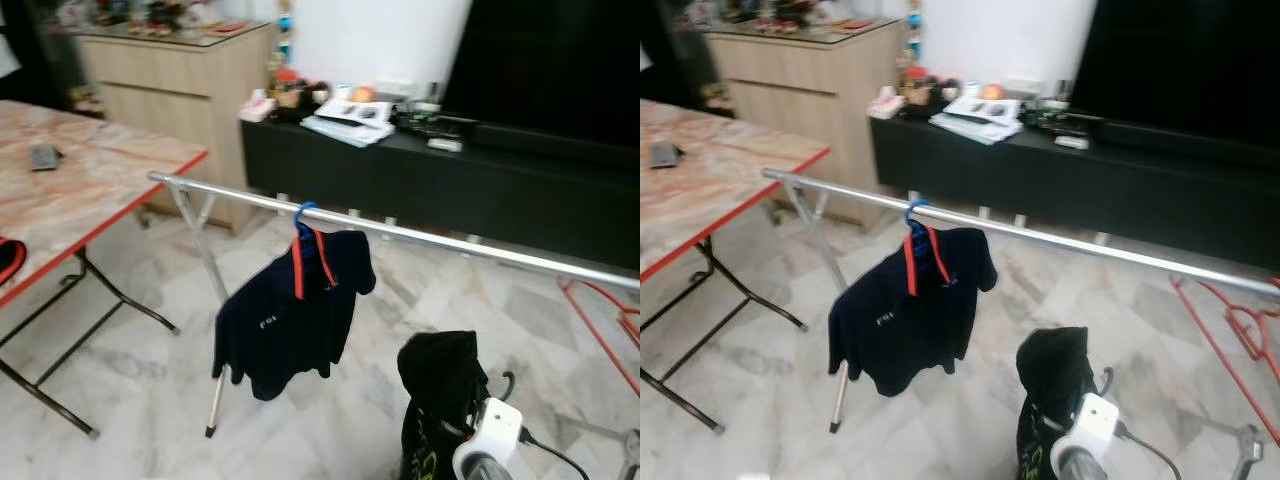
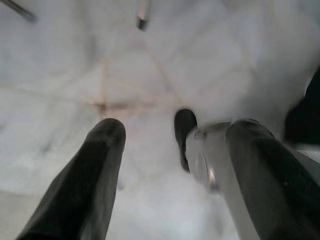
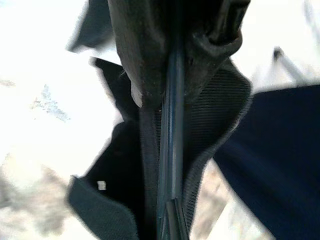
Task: Hang hanger
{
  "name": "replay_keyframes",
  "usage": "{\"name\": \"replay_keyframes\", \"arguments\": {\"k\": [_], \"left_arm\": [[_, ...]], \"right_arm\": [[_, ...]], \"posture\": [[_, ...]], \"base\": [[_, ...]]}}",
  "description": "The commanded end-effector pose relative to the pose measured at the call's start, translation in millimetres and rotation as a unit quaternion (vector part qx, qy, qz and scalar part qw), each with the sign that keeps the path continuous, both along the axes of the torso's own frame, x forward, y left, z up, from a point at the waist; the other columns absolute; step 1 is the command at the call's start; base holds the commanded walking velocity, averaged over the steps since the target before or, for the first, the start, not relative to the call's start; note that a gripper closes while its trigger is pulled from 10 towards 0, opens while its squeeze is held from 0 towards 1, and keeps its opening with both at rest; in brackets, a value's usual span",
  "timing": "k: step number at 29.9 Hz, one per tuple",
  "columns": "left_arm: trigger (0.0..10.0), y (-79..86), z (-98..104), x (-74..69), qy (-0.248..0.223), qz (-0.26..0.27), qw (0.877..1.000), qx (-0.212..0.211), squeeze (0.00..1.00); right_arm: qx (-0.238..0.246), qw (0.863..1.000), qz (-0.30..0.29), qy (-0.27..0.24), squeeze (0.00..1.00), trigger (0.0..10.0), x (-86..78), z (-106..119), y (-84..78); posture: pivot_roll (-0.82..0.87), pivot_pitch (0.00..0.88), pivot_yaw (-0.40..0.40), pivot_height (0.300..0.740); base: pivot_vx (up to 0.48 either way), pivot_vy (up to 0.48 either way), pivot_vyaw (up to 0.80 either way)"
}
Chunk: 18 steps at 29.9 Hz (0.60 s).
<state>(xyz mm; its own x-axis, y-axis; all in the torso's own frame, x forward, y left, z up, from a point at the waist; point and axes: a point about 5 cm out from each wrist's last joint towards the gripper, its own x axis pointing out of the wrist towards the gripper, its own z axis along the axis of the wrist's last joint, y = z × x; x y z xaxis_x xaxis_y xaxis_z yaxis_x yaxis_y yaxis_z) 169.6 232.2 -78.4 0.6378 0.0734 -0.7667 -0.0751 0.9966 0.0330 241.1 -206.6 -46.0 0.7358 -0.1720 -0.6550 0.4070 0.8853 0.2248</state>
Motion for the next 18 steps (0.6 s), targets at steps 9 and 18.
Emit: {"name": "replay_keyframes", "arguments": {"k": [9,18], "left_arm": [[10.0,-4.7,-10.9,-22.0,0.037,-0.001,0.999,-0.008,0.0],[10.0,3.6,-10.6,-27.4,0.04,0.001,0.999,-0.005,0.0]], "right_arm": [[-0.016,0.999,-0.011,-0.028,0.0,10.0,15.6,12.9,-3.9],[-0.02,0.999,-0.019,-0.019,0.0,10.0,13.2,11.0,-4.7]], "posture": [[0.05,0.03,-0.006,0.74],[0.06,0.034,-0.004,0.74]], "base": [[-0.31,0.0,-0.32],[-0.311,0.0,0.0]]}}
